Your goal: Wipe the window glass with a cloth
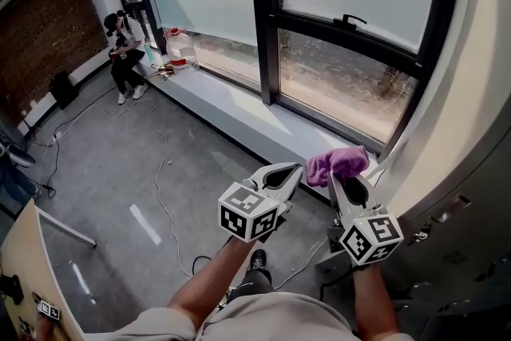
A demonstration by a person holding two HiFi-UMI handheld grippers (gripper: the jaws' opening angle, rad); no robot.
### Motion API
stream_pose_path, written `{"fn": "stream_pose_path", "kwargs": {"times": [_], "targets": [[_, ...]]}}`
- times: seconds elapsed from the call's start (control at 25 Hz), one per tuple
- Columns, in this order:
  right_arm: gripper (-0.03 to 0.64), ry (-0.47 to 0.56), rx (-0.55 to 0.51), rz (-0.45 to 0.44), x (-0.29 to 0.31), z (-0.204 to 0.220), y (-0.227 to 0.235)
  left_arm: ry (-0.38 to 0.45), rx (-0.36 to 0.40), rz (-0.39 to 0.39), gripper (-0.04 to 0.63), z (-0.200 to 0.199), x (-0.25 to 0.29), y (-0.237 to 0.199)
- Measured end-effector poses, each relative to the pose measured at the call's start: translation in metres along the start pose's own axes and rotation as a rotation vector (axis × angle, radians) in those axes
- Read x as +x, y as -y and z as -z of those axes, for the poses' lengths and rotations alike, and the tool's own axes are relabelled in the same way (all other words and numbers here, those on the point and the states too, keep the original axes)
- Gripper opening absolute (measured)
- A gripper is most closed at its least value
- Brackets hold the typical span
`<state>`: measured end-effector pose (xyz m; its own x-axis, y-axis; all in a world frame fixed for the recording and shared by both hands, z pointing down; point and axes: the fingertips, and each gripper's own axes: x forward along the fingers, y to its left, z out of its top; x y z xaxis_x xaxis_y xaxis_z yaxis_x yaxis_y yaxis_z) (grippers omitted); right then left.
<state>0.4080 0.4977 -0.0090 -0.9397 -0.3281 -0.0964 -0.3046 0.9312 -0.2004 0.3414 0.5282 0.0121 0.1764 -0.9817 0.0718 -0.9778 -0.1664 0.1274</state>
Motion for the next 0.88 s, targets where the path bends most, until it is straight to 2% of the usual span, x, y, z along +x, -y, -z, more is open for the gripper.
{"fn": "stream_pose_path", "kwargs": {"times": [0.32, 0.88], "targets": [[0.115, -0.011, 0.02, 0.022, 0.045, 0.011, 0.027, -0.007, -0.003, -0.007, 0.0, 0.002, 0.024, -0.046], [0.115, -0.057, 0.011, 0.097, 0.207, 0.033, 0.044, -0.012, -0.049, 0.047, 0.0, -0.011, 0.061, -0.212]]}}
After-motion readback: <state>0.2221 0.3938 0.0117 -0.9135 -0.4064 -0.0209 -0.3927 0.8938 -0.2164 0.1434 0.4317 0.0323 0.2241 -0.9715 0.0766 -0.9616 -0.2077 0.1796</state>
